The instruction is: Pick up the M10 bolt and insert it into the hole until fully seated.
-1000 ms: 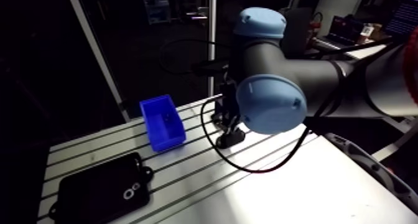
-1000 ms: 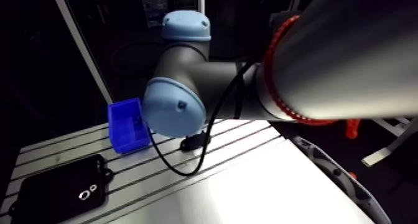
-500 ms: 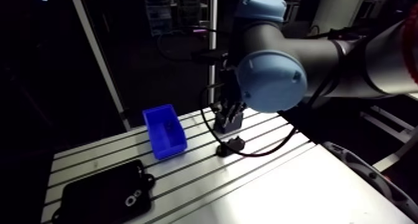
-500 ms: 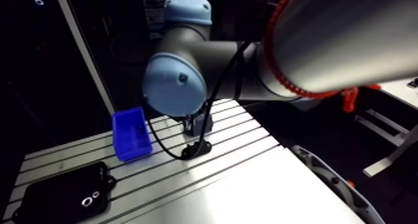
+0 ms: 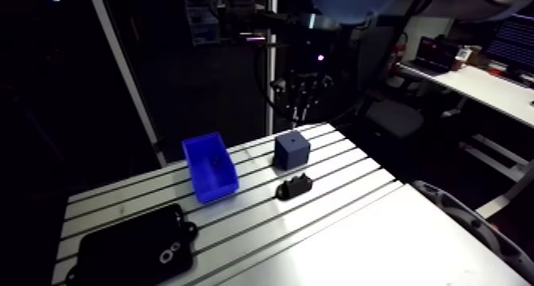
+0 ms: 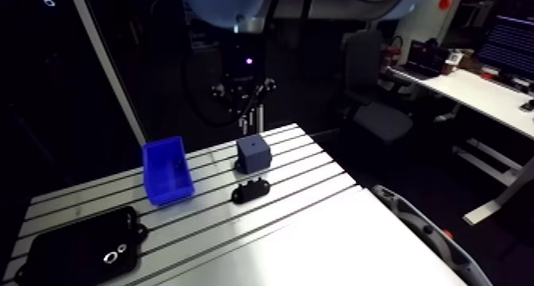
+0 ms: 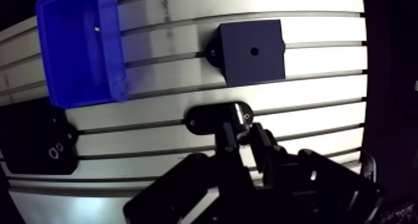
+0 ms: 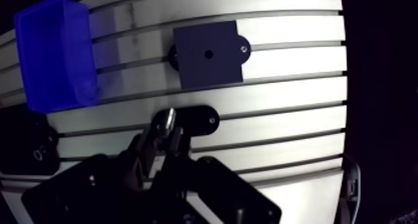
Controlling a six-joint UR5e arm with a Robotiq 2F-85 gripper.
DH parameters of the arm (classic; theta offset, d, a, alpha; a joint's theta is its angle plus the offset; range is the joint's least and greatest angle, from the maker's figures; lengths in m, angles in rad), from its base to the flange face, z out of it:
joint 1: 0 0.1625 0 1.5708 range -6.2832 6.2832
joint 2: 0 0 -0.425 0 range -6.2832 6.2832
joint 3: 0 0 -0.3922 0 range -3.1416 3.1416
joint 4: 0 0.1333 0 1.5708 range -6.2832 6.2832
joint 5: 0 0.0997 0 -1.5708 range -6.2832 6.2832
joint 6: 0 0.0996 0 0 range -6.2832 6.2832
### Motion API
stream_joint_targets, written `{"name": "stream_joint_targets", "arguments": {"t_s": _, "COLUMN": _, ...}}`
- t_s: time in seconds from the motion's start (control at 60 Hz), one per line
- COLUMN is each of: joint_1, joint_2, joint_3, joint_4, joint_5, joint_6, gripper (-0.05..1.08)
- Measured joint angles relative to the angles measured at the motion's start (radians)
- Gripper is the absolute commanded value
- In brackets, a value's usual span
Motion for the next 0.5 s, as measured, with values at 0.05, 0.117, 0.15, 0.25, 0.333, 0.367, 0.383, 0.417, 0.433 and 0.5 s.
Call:
{"name": "stream_joint_targets", "arguments": {"t_s": 0.05, "joint_1": 0.0, "joint_2": 0.009, "joint_3": -0.037, "joint_4": 0.047, "joint_5": -0.007, "joint_6": 0.009, "gripper": 1.08}}
{"name": "stream_joint_targets", "arguments": {"t_s": 0.117, "joint_1": 0.0, "joint_2": 0.025, "joint_3": -0.09, "joint_4": 0.113, "joint_5": -0.015, "joint_6": 0.02, "gripper": 1.08}}
{"name": "stream_joint_targets", "arguments": {"t_s": 0.15, "joint_1": 0.0, "joint_2": 0.033, "joint_3": -0.116, "joint_4": 0.144, "joint_5": -0.019, "joint_6": 0.025, "gripper": 1.08}}
{"name": "stream_joint_targets", "arguments": {"t_s": 0.25, "joint_1": -0.001, "joint_2": 0.065, "joint_3": -0.203, "joint_4": 0.245, "joint_5": -0.033, "joint_6": 0.042, "gripper": 1.08}}
{"name": "stream_joint_targets", "arguments": {"t_s": 0.333, "joint_1": -0.001, "joint_2": 0.095, "joint_3": -0.274, "joint_4": 0.325, "joint_5": -0.046, "joint_6": 0.06, "gripper": 1.08}}
{"name": "stream_joint_targets", "arguments": {"t_s": 0.367, "joint_1": -0.001, "joint_2": 0.106, "joint_3": -0.297, "joint_4": 0.35, "joint_5": -0.051, "joint_6": 0.067, "gripper": 1.08}}
{"name": "stream_joint_targets", "arguments": {"t_s": 0.383, "joint_1": -0.001, "joint_2": 0.113, "joint_3": -0.31, "joint_4": 0.365, "joint_5": -0.053, "joint_6": 0.072, "gripper": 1.08}}
{"name": "stream_joint_targets", "arguments": {"t_s": 0.417, "joint_1": -0.001, "joint_2": 0.13, "joint_3": -0.341, "joint_4": 0.399, "joint_5": -0.059, "joint_6": 0.084, "gripper": 1.08}}
{"name": "stream_joint_targets", "arguments": {"t_s": 0.433, "joint_1": -0.001, "joint_2": 0.135, "joint_3": -0.351, "joint_4": 0.409, "joint_5": -0.061, "joint_6": 0.088, "gripper": 1.08}}
{"name": "stream_joint_targets", "arguments": {"t_s": 0.5, "joint_1": 0.0, "joint_2": 0.153, "joint_3": -0.38, "joint_4": 0.441, "joint_5": -0.068, "joint_6": 0.104, "gripper": 1.08}}
